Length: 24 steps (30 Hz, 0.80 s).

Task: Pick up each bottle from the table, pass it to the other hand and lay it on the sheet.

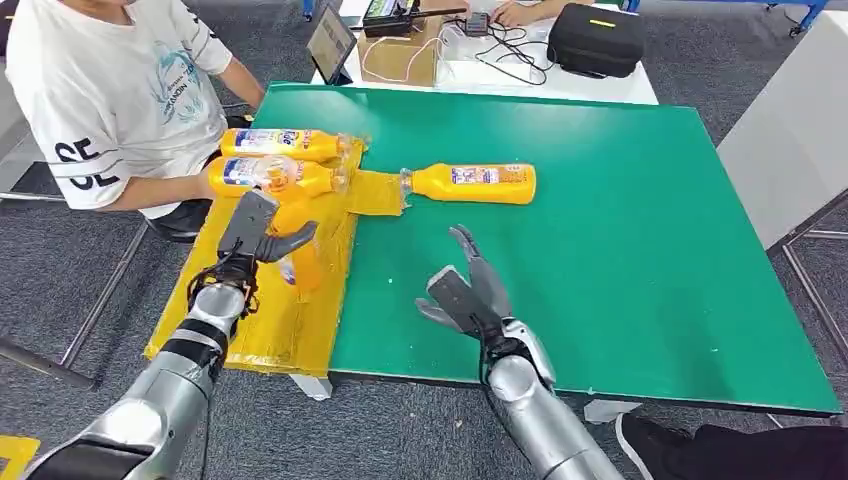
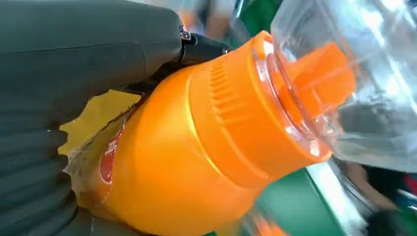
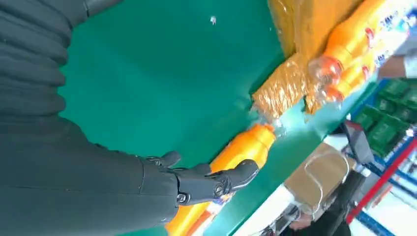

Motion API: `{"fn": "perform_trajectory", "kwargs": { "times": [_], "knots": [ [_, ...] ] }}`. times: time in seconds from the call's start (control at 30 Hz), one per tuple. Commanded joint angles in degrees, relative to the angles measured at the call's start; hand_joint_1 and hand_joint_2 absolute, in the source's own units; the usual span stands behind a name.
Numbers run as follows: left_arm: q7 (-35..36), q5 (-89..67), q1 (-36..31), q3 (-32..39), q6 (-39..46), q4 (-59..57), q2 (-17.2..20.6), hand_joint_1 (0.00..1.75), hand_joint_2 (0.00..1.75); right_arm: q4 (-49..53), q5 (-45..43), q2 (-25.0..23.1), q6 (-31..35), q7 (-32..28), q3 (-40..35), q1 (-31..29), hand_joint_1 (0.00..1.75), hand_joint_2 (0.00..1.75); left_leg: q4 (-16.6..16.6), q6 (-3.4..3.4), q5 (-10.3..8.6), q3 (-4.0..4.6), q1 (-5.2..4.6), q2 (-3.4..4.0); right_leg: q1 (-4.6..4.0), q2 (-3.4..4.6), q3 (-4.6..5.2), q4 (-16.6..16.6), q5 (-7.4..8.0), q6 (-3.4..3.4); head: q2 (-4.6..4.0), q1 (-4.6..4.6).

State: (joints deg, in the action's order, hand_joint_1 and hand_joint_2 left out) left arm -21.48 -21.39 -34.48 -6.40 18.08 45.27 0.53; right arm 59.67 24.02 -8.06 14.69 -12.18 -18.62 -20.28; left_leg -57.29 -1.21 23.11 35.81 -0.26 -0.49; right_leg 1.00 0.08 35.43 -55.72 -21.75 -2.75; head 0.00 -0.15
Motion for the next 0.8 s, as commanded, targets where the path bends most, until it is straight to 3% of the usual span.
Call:
{"fn": "perform_trajectory", "kwargs": {
  "times": [0.03, 0.17, 0.3, 0.5, 0.8],
  "knots": [
    [0.6, -15.4, -7.2, -1.2, 1.5, -4.8, 1.6, 1.75, 1.75, 4.1, -2.2, 2.8, -1.7, -1.9, 8.2, 1.5, 0.00, 1.75, -0.1, 0.06, 0.04, -0.01, 0.07, -0.05, -0.08, -0.08, -0.05, 0.0, -0.04, 0.06, 0.00, -0.02],
    [1.5, -23.8, -7.1, -4.9, 2.1, -8.5, 1.7, 1.75, 1.75, 3.7, -2.9, 2.6, -2.8, -2.4, 8.7, 1.6, 0.00, 1.75, 0.0, 0.04, 0.06, -0.13, 0.05, -0.12, -0.05, -0.15, -0.20, 0.0, -0.11, 0.06, 0.00, 0.00],
    [-3.6, -28.6, -9.5, -11.1, -6.8, -17.6, 3.2, 1.75, 1.75, -1.1, -3.7, 2.4, -4.0, -3.1, 6.6, -2.5, 0.00, 1.75, 0.0, 0.08, 0.15, -0.27, 0.05, 0.04, -0.06, -0.01, -0.30, 0.0, -0.14, 0.12, 0.02, 0.00],
    [-2.3, -36.3, -10.3, -20.0, -11.4, -25.2, 4.1, 1.75, 1.75, -2.4, -4.8, 3.2, -4.7, -3.6, 5.1, -3.5, 0.00, 1.75, 0.0, 0.03, 0.03, -0.12, -0.03, 0.06, 0.02, 0.03, -0.13, 0.0, -0.04, 0.06, 0.00, 0.00],
    [-0.4, -37.8, -9.1, -22.0, -13.2, -27.9, 4.8, 1.75, 1.75, -2.7, -4.8, 3.0, -5.4, -3.5, 3.4, -3.6, 0.00, 1.75, 0.0, 0.10, 0.21, -0.36, 0.08, 0.22, -0.09, 0.14, -0.34, 0.0, -0.17, 0.14, 0.02, 0.00]
  ]
}}
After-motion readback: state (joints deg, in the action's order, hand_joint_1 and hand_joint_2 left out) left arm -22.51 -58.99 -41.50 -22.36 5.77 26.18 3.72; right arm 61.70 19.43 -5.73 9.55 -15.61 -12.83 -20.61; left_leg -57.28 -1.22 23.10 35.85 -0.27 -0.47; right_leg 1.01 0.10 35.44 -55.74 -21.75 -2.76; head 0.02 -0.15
